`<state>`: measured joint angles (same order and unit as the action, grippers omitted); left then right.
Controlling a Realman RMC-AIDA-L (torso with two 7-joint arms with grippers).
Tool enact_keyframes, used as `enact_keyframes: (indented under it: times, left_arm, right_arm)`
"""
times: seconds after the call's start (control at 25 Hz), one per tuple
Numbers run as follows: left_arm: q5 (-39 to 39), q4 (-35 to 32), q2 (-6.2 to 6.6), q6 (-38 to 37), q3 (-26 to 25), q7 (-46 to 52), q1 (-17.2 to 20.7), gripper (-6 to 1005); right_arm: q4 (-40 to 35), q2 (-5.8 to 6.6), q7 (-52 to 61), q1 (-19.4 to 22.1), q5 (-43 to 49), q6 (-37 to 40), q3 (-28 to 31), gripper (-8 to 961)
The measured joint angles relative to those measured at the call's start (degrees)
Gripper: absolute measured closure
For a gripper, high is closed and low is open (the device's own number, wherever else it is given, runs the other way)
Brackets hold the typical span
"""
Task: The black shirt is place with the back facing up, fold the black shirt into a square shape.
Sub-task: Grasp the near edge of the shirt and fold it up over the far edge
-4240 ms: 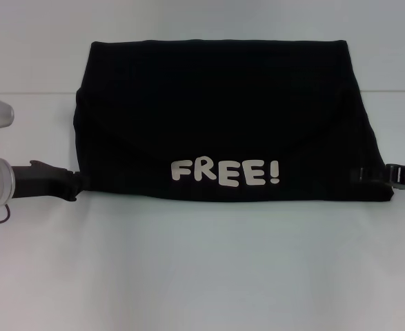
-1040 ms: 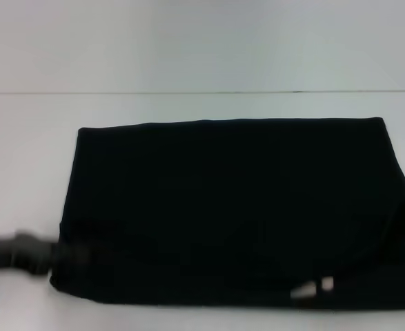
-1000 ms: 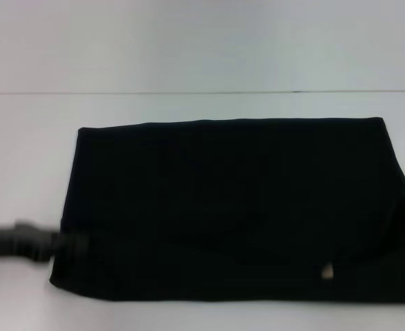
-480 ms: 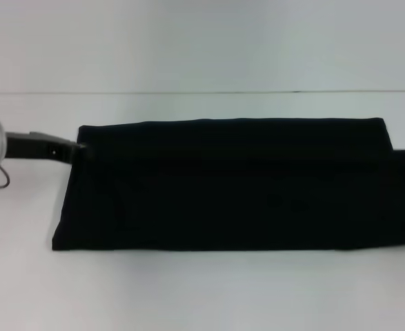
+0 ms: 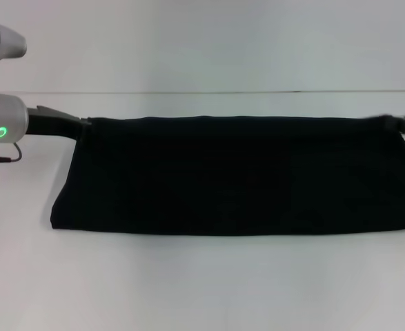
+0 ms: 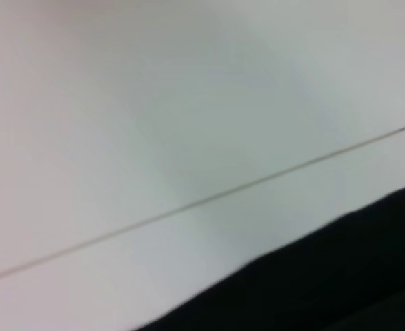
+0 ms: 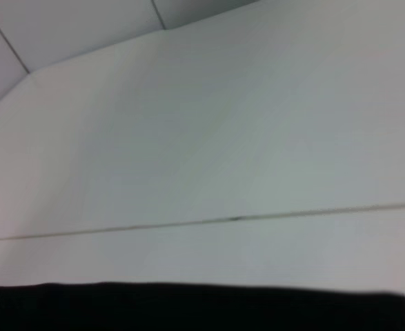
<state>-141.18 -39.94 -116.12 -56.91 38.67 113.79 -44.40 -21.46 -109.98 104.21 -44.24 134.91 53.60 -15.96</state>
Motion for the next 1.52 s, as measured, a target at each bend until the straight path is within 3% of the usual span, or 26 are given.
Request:
enact_keyframes:
  times: [0.2,0.44,0.96,1.52]
  left_arm:
    - [-0.04,0.16,-0.04,2.67,1.35,0.03,-0.84,978]
    - [-0.06,0.18,0.04,4.44,1.56,0.06,-1.59,977]
    - [-0.06,2.86,-0.05,10.75,1.85,0.11,-3.74,967]
    - [-0.06,4.60,-0.22,13.01,1.84,-0.54,-4.95,955]
  right_arm:
    - [0.12,-0.36,0.05,-3.20,0.00,-4.00,-1.29,916]
    - [-0.35,0.21,2.71,-5.81,0.00,-6.54,-3.45,920]
    - [0.08,0.30,3.70,-7.40,0.00,-12.75,-4.70,920]
    - [0.82,-0.18,3.48,-7.61,-0.01,-14.06,-4.65,904]
